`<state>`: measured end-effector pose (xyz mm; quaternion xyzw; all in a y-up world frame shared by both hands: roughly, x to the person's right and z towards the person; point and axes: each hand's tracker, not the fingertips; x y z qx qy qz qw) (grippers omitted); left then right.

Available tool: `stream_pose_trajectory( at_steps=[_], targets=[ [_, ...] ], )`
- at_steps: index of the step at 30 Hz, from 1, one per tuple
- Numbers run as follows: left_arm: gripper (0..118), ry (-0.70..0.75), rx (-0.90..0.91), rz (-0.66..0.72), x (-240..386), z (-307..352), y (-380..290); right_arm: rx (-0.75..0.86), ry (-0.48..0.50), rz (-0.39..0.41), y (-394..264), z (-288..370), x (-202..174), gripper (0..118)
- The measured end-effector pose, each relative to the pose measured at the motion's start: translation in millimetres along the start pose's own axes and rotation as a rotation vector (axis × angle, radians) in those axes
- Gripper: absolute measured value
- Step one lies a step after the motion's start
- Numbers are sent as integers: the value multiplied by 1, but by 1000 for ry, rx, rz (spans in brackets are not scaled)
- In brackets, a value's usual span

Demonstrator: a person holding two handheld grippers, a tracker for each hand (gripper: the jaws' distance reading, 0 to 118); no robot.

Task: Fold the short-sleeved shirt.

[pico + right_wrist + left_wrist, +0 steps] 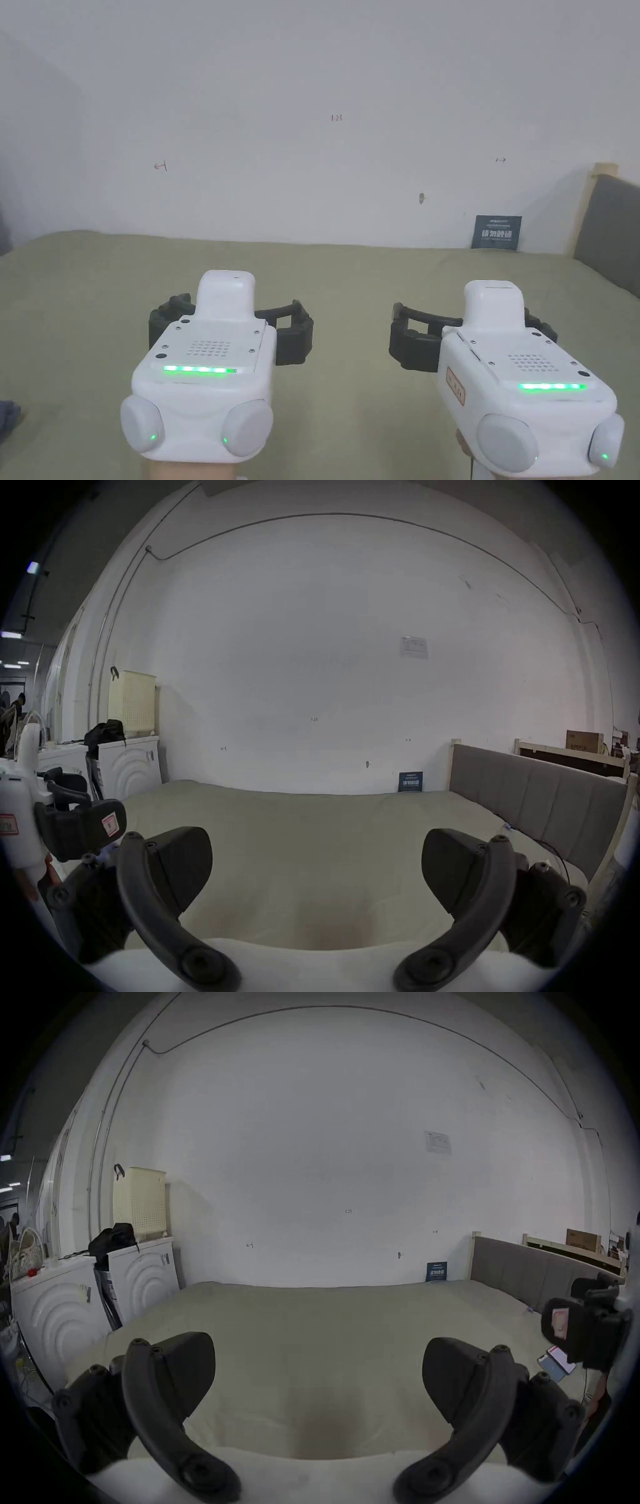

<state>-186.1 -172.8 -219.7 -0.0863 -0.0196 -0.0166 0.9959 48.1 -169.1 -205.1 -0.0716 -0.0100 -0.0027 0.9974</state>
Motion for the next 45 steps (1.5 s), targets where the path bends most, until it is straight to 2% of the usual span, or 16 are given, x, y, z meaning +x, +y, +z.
stream_pose_trajectory(
  at_steps=[5,8,10,12,13,15,17,20,22,24,25,29,39,45],
  targets=[
    [118,-20,-26,-15,0,-1,5,13,22,3,5,8,-1,118],
    [118,-19,-24,-14,0,1,9,-18,-84,15,5,4,-3,118],
    [118,-25,-27,-6,-3,0,10,-17,-86,58,1,0,-5,118],
    [118,-23,-31,-2,-2,1,9,-14,-73,139,-2,0,-7,118],
    [118,-23,-37,-1,-4,-1,8,-3,-96,164,-4,1,-9,118],
    [118,-18,-38,3,-4,0,7,17,-109,178,-8,1,-10,118],
    [118,-18,-48,7,-7,-2,8,29,-124,122,-6,0,-9,118],
    [118,-34,-69,11,-7,-1,7,19,-38,-8,-1,0,-1,118],
    [118,-28,-67,8,-10,-2,6,30,-58,10,1,-1,-1,118],
    [118,-29,-69,17,-9,0,7,75,-106,94,0,-1,-4,118],
    [118,-33,-67,23,-12,0,7,56,-120,99,1,-3,-4,118],
    [118,-25,-67,41,-15,1,8,46,-84,35,1,-5,2,118],
    [118,-31,-61,33,-10,4,9,42,-62,64,-1,-1,-1,118],
    [118,-36,-61,28,-10,7,10,10,-11,9,0,0,4,118]
  ],
)
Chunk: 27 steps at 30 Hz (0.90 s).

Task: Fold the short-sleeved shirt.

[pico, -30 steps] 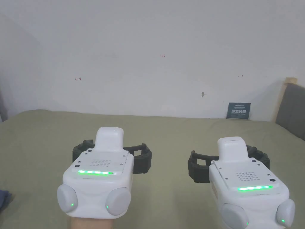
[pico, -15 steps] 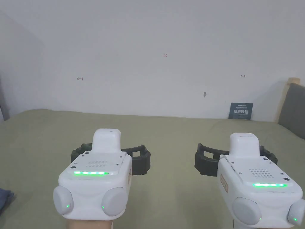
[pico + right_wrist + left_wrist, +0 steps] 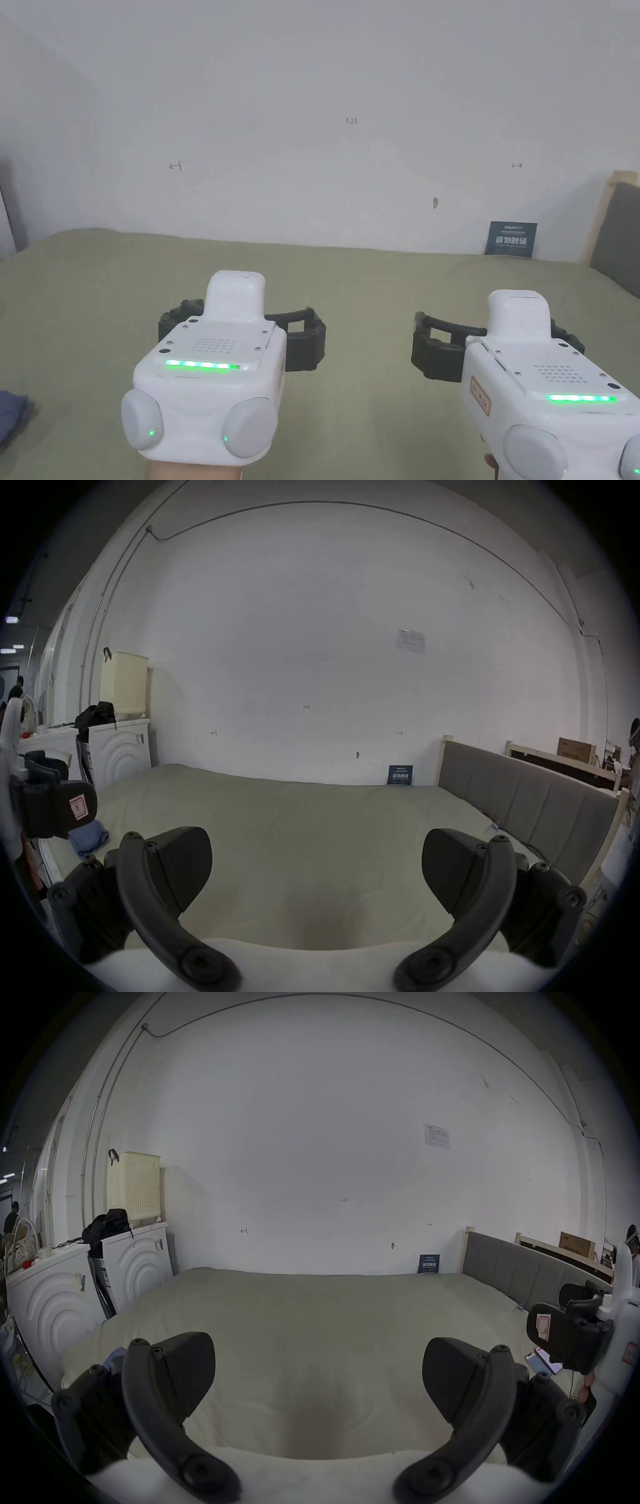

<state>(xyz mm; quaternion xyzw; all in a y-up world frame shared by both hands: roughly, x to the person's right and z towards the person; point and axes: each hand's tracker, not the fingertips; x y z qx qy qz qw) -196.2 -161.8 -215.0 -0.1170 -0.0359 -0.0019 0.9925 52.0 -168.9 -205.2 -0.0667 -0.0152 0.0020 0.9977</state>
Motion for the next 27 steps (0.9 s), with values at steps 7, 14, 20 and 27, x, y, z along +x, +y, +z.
stream_pose_trajectory(
  at_steps=[7,14,20,27],
  targets=[
    [118,-3,-4,-8,4,5,0,-10,-17,-39,1,3,1,118],
    [118,-7,6,-6,5,6,3,5,-29,-61,3,4,6,118],
    [118,-9,9,-6,5,4,5,12,-55,-39,1,4,6,118],
    [118,-11,4,-4,6,4,6,-14,-68,-21,-2,1,2,118]
  ],
)
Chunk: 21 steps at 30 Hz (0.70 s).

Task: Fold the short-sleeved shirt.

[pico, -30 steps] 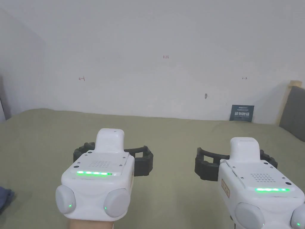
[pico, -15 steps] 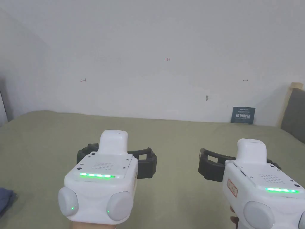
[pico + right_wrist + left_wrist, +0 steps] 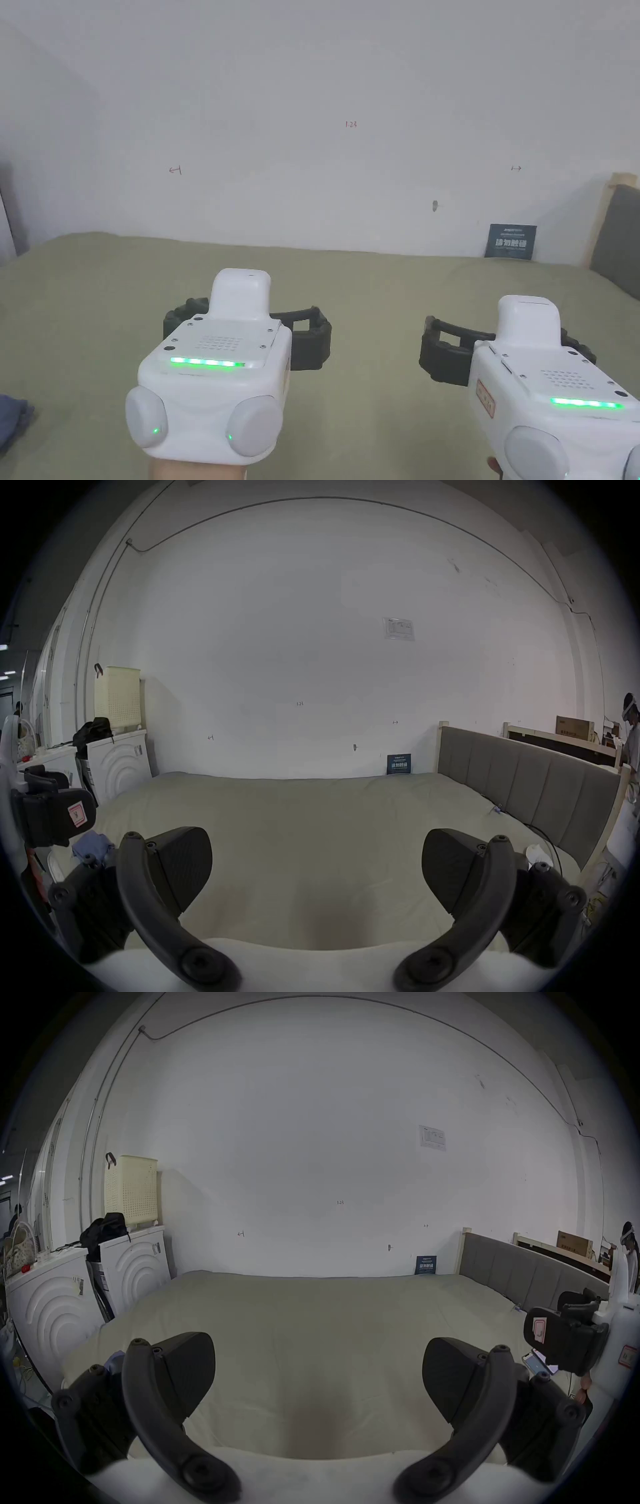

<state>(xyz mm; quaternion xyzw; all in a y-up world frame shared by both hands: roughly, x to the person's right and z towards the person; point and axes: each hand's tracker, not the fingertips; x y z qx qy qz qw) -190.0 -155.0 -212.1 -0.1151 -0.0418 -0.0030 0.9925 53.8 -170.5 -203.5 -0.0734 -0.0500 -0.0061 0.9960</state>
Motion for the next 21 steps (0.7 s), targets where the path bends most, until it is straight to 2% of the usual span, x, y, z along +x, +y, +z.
stream_pose_trajectory(
  at_steps=[5,11,21],
  targets=[
    [118,-5,-8,10,-1,-1,-1,3,-15,24,0,0,-4,118],
    [118,-11,-13,27,-3,-1,-1,3,17,-1,2,1,-2,118],
    [118,-8,-11,24,-4,-1,-2,31,-8,-2,0,1,-4,118]
  ],
)
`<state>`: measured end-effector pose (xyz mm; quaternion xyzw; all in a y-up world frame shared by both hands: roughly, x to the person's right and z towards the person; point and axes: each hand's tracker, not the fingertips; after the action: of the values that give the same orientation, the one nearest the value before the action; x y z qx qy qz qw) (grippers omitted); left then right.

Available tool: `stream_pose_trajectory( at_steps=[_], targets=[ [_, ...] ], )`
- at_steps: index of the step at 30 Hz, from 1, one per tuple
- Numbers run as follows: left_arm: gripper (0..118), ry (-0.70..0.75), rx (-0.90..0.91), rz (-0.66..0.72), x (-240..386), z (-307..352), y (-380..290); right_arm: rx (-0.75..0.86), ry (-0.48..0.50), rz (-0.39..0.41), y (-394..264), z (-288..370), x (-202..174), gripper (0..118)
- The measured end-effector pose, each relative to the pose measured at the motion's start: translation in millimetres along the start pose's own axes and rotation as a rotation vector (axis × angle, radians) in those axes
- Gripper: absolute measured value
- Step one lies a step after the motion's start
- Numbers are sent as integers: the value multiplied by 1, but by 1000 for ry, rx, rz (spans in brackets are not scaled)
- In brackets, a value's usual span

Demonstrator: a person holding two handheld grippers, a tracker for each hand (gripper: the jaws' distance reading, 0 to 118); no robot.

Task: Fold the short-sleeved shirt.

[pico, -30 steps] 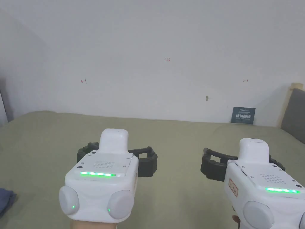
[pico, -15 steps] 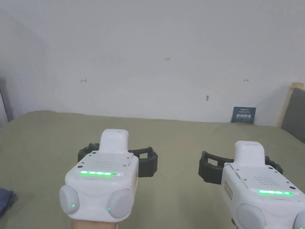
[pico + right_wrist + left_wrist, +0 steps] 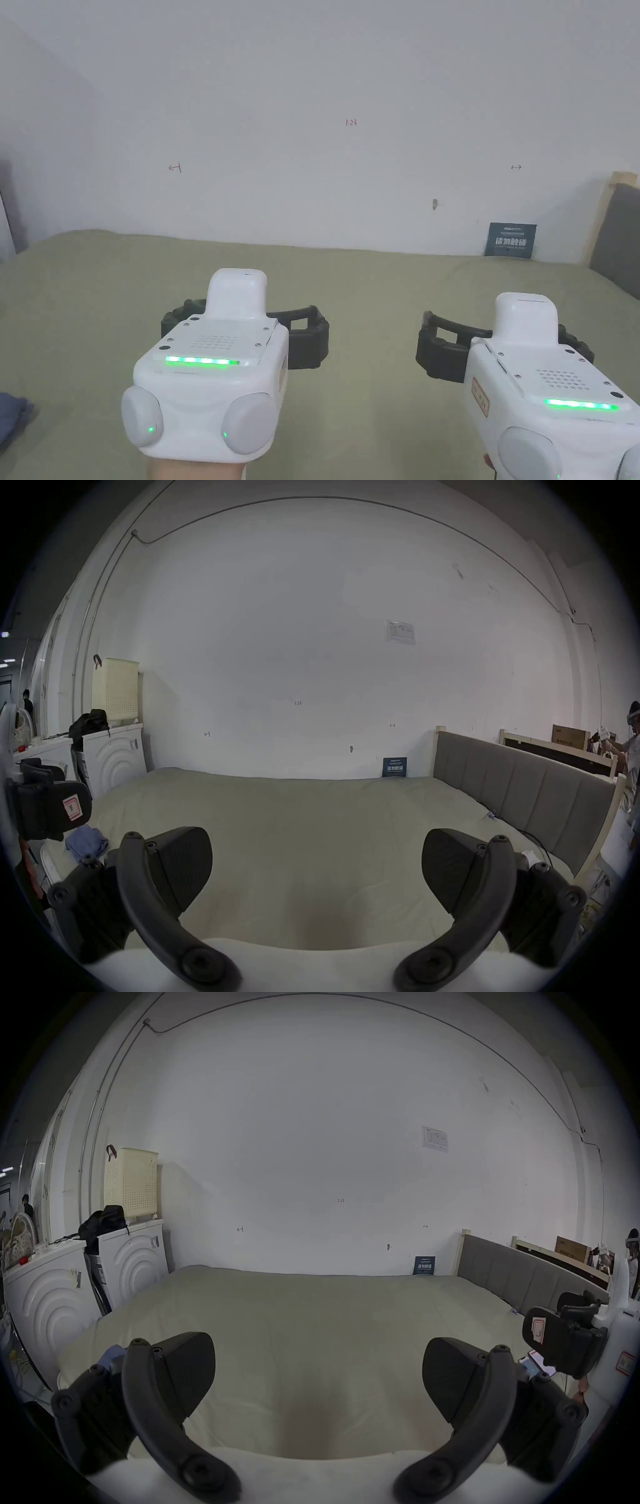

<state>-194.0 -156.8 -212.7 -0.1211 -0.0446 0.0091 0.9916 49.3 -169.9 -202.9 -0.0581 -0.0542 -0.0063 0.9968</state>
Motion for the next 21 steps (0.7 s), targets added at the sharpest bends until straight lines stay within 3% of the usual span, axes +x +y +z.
stream_pose_trajectory(
  at_steps=[7,10,14,21],
  targets=[
    [118,0,-5,-1,0,-1,0,-24,-5,-39,5,0,1,118],
    [118,0,-6,3,-1,-1,0,-73,-61,-45,7,-5,-2,118],
    [118,4,-5,-2,-1,-1,0,-62,-88,1,3,-8,-3,118],
    [118,10,-6,-7,-3,-1,0,-25,-70,15,1,-2,-4,118]
  ],
)
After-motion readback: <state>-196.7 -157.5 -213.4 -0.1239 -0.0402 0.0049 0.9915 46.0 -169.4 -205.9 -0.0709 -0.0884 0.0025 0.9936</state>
